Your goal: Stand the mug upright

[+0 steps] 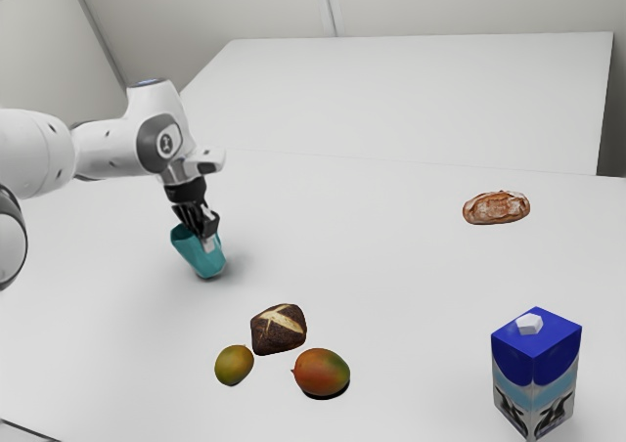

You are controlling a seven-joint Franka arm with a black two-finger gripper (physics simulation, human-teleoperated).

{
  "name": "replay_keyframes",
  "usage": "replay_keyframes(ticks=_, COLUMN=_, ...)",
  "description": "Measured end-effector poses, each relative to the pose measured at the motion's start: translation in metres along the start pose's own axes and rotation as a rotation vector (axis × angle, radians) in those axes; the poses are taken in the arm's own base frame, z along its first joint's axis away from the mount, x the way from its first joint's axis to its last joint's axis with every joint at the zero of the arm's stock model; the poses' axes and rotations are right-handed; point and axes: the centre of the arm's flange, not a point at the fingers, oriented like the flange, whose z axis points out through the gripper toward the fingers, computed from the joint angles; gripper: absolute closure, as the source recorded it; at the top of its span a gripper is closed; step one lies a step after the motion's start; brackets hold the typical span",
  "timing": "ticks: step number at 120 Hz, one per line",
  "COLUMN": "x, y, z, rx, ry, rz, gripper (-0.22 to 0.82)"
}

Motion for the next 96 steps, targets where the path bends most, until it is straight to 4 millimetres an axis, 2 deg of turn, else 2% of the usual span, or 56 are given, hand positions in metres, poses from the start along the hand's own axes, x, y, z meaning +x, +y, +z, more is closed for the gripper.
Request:
replay_keyframes(ticks=51, x=-0.006, y=0.032, z=0.007, rx=0.132, ry=-0.106, rz=-0.038, gripper=0.78)
replay_keyframes(ticks=94, x=-0.010, y=0.036, z=0.022, rx=0.151, ry=-0.147, rz=-0.132, gripper=0.78)
replay_keyframes(ticks=96, x=-0.010, y=0.036, z=0.022, rx=0.151, ry=-0.147, rz=-0.136, gripper=0.76)
